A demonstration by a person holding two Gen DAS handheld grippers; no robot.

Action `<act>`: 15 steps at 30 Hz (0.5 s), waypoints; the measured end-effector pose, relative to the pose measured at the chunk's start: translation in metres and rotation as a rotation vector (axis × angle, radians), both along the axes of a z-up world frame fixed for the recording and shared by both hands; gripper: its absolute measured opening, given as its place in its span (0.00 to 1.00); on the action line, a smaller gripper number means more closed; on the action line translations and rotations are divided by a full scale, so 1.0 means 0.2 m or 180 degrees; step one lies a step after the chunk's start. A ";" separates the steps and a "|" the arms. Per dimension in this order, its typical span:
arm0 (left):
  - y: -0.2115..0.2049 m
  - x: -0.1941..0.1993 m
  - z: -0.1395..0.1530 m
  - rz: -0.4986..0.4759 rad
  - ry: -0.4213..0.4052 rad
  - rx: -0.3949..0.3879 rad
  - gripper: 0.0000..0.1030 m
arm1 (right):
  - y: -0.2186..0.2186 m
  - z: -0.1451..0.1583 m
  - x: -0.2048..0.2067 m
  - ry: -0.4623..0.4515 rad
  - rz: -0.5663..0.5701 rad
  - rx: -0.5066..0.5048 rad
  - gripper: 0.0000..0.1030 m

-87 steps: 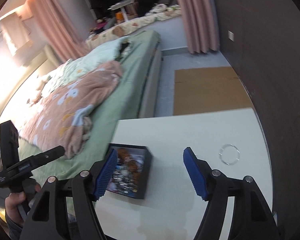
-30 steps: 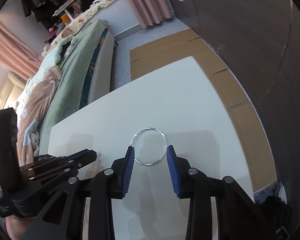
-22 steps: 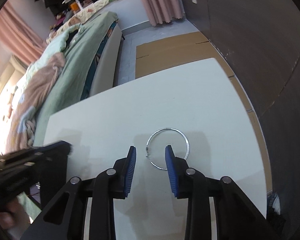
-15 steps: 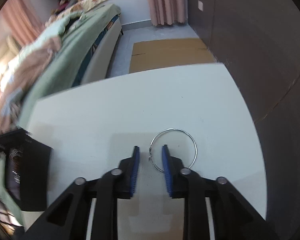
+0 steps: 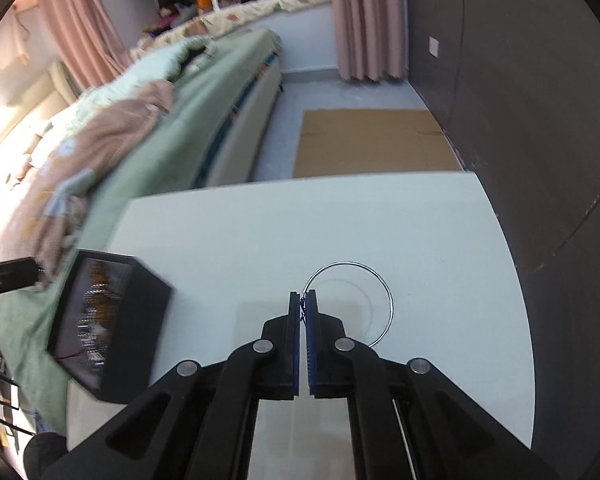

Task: Organize jewelry
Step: 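Drop the ring into the box with the left tool while the right tool drops the hoop in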

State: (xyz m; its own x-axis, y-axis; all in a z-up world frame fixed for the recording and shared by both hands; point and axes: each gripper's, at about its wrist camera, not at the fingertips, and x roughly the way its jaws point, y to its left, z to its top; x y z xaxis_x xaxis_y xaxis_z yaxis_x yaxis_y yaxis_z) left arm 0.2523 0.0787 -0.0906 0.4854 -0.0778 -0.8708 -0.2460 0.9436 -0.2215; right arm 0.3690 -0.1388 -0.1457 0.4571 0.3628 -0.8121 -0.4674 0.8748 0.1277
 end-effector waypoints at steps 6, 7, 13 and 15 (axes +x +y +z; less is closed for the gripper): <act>0.12 -0.15 0.07 0.0149 -0.0206 -0.0078 0.67 | 0.07 0.15 -0.15 -0.0058 0.0194 0.0292 0.03; 0.13 -0.18 0.07 0.0166 -0.0222 -0.0079 0.72 | 0.10 0.18 -0.17 -0.0067 0.0235 0.0325 0.03; 0.23 -0.30 0.10 0.0302 -0.0358 -0.0206 0.85 | 0.27 0.33 -0.31 -0.0078 0.0481 0.0478 0.03; 0.26 -0.34 0.10 0.0337 -0.0398 -0.0219 0.89 | 0.33 0.38 -0.35 -0.0077 0.0562 0.0486 0.03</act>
State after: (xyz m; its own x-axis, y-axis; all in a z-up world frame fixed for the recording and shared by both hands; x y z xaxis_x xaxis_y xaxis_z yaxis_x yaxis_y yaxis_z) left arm 0.1836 0.1299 -0.0700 0.5983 -0.0778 -0.7975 -0.3097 0.8955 -0.3197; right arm 0.2996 -0.0720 -0.0705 0.3945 0.5566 -0.7312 -0.6160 0.7506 0.2390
